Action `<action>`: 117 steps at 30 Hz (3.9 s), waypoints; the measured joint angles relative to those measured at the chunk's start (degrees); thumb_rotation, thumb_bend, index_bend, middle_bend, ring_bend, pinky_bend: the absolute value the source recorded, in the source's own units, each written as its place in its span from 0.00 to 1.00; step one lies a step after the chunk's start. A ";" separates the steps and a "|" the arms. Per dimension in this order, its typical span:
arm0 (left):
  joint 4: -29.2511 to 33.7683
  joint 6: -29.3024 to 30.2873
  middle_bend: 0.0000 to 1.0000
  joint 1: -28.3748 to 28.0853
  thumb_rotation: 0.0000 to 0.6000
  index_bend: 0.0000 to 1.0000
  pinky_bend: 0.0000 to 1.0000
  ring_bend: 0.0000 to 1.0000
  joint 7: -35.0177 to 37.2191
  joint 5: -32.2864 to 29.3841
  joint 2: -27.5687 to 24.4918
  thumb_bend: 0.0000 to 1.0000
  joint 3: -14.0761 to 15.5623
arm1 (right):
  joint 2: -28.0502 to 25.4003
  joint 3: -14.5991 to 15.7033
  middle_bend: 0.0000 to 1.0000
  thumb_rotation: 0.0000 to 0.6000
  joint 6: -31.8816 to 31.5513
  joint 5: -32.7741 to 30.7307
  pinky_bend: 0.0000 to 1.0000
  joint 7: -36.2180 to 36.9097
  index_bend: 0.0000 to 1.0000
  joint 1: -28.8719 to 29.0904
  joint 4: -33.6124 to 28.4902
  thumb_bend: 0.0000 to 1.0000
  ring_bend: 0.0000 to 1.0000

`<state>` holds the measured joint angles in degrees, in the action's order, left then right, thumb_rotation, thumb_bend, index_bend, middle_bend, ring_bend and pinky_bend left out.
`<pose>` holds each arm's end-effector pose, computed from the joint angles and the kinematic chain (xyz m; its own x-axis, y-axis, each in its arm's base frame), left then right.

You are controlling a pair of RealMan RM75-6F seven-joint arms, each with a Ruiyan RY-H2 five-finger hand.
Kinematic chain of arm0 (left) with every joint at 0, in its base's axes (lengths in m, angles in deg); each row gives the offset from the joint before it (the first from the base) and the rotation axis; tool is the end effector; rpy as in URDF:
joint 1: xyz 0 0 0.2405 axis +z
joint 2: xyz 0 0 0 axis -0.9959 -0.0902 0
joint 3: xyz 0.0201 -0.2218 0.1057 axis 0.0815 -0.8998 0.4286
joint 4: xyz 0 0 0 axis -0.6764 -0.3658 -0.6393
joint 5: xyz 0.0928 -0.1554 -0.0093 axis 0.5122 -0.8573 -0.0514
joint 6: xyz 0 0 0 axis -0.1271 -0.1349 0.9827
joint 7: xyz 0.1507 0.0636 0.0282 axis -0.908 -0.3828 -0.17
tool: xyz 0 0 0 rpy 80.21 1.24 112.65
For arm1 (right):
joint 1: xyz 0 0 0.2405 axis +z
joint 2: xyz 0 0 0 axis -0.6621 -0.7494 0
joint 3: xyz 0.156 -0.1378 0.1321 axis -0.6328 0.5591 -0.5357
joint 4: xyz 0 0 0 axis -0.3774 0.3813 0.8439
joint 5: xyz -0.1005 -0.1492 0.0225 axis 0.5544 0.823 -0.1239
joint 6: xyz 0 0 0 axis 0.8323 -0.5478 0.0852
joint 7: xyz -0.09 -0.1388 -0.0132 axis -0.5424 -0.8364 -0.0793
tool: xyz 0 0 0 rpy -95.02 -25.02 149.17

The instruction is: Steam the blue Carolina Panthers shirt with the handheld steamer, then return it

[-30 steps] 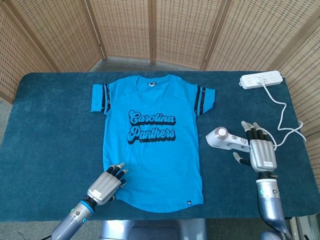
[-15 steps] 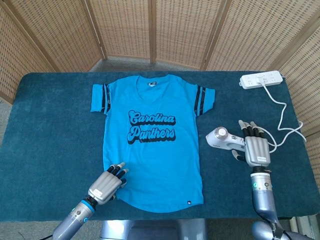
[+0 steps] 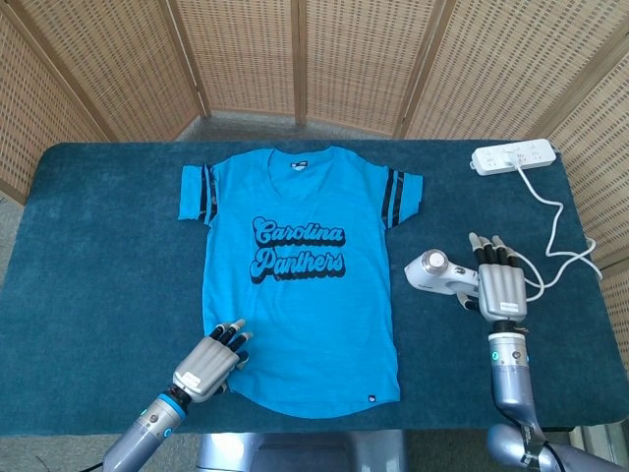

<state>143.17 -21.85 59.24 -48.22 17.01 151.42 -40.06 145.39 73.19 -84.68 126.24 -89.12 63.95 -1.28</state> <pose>-0.1490 0.2024 -0.0199 0.6323 0.3210 0.7051 0.7261 -0.5629 -0.3949 -0.2587 -0.3147 0.0812 0.5298 -0.0362 0.8473 -0.8422 0.0950 0.5307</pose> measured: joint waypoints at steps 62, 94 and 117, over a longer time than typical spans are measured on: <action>-0.49 1.44 0.19 -0.34 0.85 0.52 0.14 0.03 2.51 -0.22 -0.06 0.45 1.08 | 10.36 -1.43 0.72 1.00 7.30 2.00 0.72 18.33 0.73 4.79 24.54 0.41 0.75; 0.18 2.32 0.19 -0.40 0.85 0.52 0.14 0.03 1.46 -0.80 -0.44 0.45 0.58 | 5.33 -2.21 0.71 1.00 6.00 4.19 0.72 27.09 0.73 2.90 3.42 0.40 0.74; -0.10 2.12 0.19 -0.60 0.86 0.52 0.14 0.03 2.01 -0.76 -0.41 0.45 0.53 | 16.90 2.18 0.71 1.00 5.94 8.01 0.69 16.60 0.73 8.00 6.81 0.40 0.73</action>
<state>143.07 -19.72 58.64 -46.21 16.25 151.02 -39.53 162.29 75.37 -78.74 134.25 -72.52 71.94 5.53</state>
